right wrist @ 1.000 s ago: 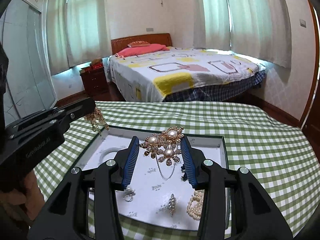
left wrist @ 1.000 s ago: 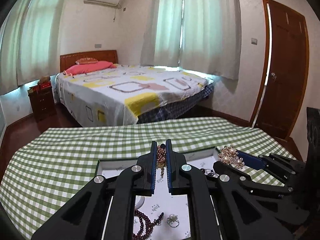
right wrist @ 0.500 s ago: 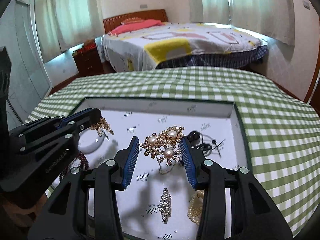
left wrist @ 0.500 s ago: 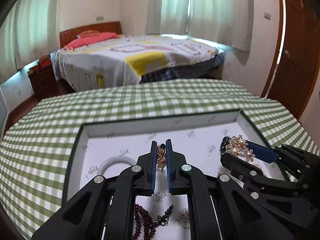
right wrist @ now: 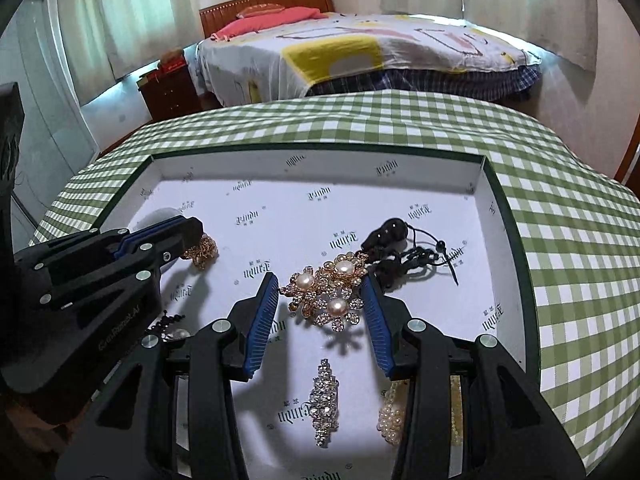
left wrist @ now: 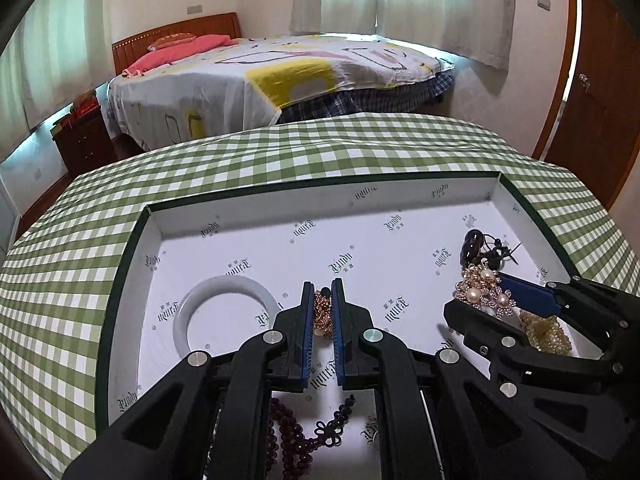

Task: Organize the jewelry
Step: 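Carry the gold chain and pearl brooch into the box and open both tools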

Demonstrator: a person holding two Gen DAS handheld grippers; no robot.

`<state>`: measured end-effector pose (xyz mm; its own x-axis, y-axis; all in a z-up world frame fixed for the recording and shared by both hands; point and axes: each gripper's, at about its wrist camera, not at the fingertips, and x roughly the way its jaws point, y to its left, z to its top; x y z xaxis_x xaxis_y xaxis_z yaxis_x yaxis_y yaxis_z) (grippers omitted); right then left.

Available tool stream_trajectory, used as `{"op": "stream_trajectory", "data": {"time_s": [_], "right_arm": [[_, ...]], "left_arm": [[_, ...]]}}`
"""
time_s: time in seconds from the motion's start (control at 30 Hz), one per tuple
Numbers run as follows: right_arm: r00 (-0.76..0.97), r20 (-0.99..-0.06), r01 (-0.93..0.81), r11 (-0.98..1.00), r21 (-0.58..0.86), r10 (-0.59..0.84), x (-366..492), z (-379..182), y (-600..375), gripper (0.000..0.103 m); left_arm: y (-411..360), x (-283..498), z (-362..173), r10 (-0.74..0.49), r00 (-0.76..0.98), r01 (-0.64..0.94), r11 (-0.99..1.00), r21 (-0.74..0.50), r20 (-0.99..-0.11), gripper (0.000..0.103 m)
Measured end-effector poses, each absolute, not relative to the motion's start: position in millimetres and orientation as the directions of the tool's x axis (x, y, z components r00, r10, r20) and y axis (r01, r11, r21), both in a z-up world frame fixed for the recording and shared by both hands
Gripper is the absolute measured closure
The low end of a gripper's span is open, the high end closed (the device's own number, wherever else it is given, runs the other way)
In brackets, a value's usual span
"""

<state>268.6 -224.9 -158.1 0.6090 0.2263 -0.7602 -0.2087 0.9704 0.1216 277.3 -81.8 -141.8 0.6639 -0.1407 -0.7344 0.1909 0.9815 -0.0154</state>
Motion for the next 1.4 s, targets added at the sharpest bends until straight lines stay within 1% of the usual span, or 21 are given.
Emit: {"op": "stream_trajectory", "data": {"time_s": [0.23,0.6,0.73,0.8,0.87,0.9,0.97,1.07,1.2,1.3,1.4], "right_arm": [[0.604,-0.767,-0.204,0.972,0.115,0.218,272,-158,-223,0.061],[0.602,-0.771,-0.203,0.973,0.106,0.21,274,-159,-222,0.06],[0.601,-0.771,-0.206,0.973,0.106,0.211,275,-159,-222,0.059],[0.603,-0.769,-0.204,0.973,0.109,0.212,275,-158,-222,0.052],[0.607,-0.766,-0.197,0.974,0.111,0.21,275,-157,-224,0.052],[0.608,-0.766,-0.196,0.974,0.112,0.21,275,-157,-225,0.052],[0.612,-0.763,-0.195,0.975,0.109,0.207,274,-156,-226,0.052],[0.62,-0.757,-0.193,0.976,0.106,0.205,272,-152,-228,0.051],[0.633,-0.747,-0.194,0.976,0.102,0.204,267,-146,-231,0.05],[0.646,-0.735,-0.196,0.975,0.102,0.206,262,-140,-233,0.045],[0.66,-0.721,-0.198,0.975,0.103,0.21,255,-130,-235,0.045]], "left_arm": [[-82,282,-143,-0.145,0.644,0.186,0.982,-0.03,-0.751,0.094],[-85,286,-145,-0.131,0.623,0.186,0.982,-0.016,-0.771,0.094],[-86,286,-145,-0.125,0.619,0.181,0.983,-0.014,-0.776,0.091],[-86,287,-145,-0.122,0.614,0.179,0.984,-0.013,-0.78,0.084],[-83,287,-144,-0.117,0.618,0.165,0.986,-0.017,-0.777,0.072],[-81,287,-144,-0.122,0.619,0.16,0.987,-0.027,-0.776,0.07],[-78,287,-143,-0.132,0.619,0.153,0.987,-0.045,-0.774,0.06],[-76,286,-140,-0.123,0.63,0.146,0.989,-0.039,-0.767,0.052],[-74,282,-137,-0.118,0.637,0.14,0.99,-0.037,-0.762,0.046],[-72,277,-130,-0.112,0.654,0.135,0.99,-0.03,-0.748,0.041],[-68,269,-121,-0.109,0.677,0.132,0.991,-0.025,-0.728,0.038]]}}
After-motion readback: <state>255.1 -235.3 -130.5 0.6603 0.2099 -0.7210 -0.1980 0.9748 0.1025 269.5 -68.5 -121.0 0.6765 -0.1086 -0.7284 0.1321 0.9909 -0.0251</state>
